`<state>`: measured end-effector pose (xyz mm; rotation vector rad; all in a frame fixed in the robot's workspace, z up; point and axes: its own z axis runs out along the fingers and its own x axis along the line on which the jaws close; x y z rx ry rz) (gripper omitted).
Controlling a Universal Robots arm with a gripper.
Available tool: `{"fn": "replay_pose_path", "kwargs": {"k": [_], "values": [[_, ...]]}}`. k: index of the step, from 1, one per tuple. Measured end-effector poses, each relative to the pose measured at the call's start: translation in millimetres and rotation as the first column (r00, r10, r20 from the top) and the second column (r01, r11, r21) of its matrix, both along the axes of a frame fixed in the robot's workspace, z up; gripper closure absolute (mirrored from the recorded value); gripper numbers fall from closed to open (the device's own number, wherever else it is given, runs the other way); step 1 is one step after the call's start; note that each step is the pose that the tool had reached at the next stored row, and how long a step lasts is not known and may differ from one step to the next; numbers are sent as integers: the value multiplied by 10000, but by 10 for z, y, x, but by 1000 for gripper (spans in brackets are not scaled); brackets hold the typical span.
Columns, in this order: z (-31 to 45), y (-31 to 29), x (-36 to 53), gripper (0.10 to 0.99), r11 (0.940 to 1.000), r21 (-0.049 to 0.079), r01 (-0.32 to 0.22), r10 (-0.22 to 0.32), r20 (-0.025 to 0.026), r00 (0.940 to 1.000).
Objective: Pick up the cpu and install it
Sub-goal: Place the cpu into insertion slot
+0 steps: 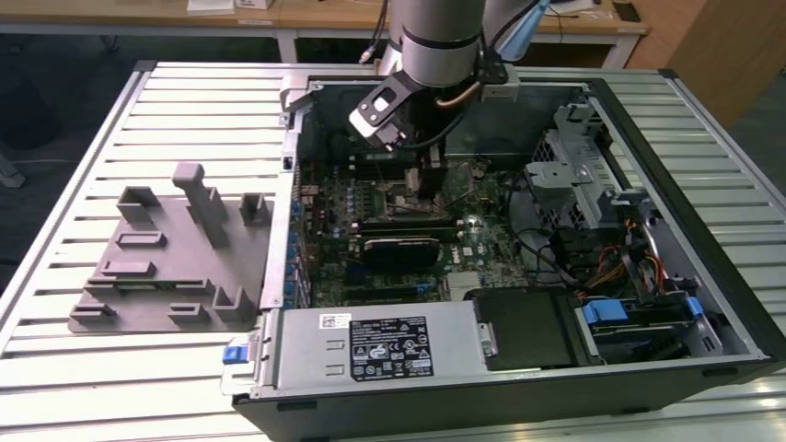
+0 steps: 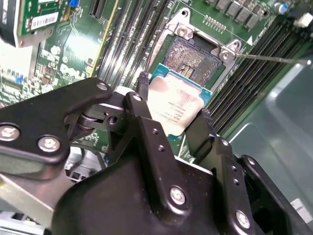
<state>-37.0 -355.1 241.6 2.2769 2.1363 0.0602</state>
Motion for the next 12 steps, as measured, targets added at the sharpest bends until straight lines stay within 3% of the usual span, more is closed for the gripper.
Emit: {"fn": "replay_pose_path", "kwargs": {"k": [3, 8, 10, 12], "values": [[-2, 0, 0, 541, 9990, -1, 443, -443, -1, 9990], [-29, 1, 0, 541, 9989, 1, 476, -476, 1, 9989], [-56, 1, -3, 541, 9994, 7, 357, -357, 0, 9994], [-114, 1, -18, 541, 9998, 26, -214, 214, 0, 9998]]}}
